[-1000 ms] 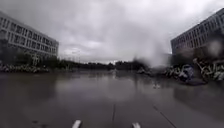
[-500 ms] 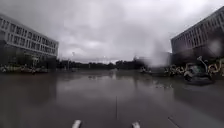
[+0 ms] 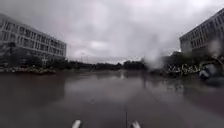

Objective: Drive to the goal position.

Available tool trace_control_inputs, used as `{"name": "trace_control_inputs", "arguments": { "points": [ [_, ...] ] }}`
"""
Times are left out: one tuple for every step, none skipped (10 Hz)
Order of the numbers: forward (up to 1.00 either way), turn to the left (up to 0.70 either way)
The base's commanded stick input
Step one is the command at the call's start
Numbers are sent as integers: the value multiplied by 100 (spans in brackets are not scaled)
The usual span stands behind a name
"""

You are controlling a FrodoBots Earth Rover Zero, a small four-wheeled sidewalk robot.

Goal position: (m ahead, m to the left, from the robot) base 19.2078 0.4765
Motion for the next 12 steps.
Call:
{"name": "trace_control_inputs", "arguments": {
  "points": [
    [70,0],
    [70,0],
    [70,0],
    [70,0],
    [70,0],
    [70,0],
    [70,0],
    [70,0],
    [70,0],
    [70,0],
    [70,0],
    [70,0]
  ]
}}
